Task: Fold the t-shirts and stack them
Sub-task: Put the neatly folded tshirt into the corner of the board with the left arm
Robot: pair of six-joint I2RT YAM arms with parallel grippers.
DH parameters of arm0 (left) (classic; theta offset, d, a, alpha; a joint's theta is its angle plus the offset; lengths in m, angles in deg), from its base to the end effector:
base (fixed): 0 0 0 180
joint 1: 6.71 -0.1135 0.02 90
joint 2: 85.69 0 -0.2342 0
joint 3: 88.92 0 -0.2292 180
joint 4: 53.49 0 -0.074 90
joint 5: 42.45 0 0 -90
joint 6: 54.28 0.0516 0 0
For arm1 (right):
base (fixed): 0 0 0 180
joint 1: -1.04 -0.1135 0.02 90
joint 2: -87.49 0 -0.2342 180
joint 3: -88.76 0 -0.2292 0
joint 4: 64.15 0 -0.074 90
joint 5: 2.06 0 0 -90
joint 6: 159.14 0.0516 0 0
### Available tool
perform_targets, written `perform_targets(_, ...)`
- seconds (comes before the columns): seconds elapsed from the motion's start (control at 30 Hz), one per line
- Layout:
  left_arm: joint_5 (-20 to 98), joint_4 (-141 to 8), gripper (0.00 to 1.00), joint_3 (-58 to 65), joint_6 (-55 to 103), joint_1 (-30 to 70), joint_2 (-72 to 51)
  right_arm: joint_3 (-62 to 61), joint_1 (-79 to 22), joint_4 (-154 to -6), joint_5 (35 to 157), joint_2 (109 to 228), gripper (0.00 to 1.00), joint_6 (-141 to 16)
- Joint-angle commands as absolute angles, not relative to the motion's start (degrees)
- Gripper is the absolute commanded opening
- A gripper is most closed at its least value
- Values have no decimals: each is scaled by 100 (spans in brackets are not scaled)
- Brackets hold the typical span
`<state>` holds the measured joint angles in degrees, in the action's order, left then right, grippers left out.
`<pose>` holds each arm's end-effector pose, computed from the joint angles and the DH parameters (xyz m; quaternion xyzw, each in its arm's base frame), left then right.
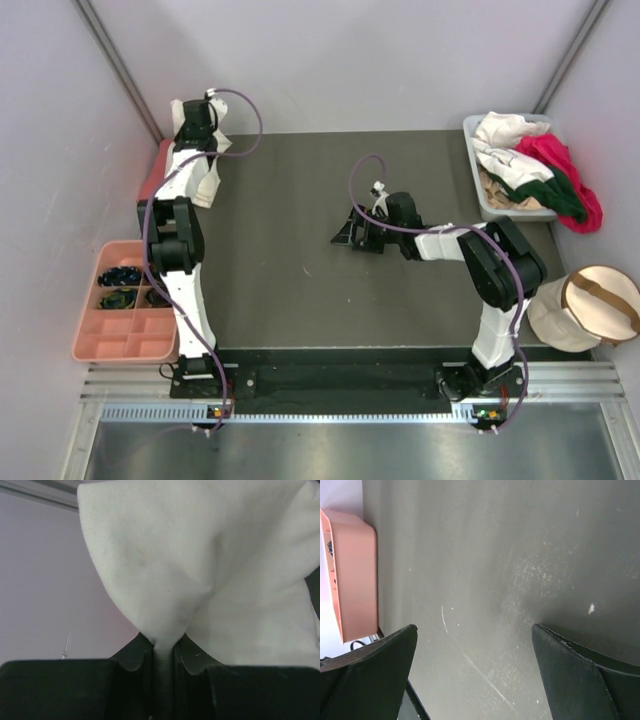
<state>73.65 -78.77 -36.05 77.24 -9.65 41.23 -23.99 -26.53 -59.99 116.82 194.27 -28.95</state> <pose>0.4971 0.0483 0.2506 0.1571 0.8158 0.3742 0.4120 0.3090 0.1894 0.1229 -0.0192 0.8678 0.4317 0.2454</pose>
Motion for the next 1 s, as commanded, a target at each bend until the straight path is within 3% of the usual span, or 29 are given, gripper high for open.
perform_targets(0.0,7953,-6507,0,-3493,8037,-987,4043,-2518,-2638,-6975,11387,19955,99,-3056)
perform_targets(0.3,8340,-5479,0,-3264,8511,-1022,4421,-2447,-2638,-6940,11474,20166,99,-3055)
perform_targets(0.97,8007,-5539,0,-2886,7589,-1567,4844,-2395,-2629,-6940,11527,20280,99,-3064)
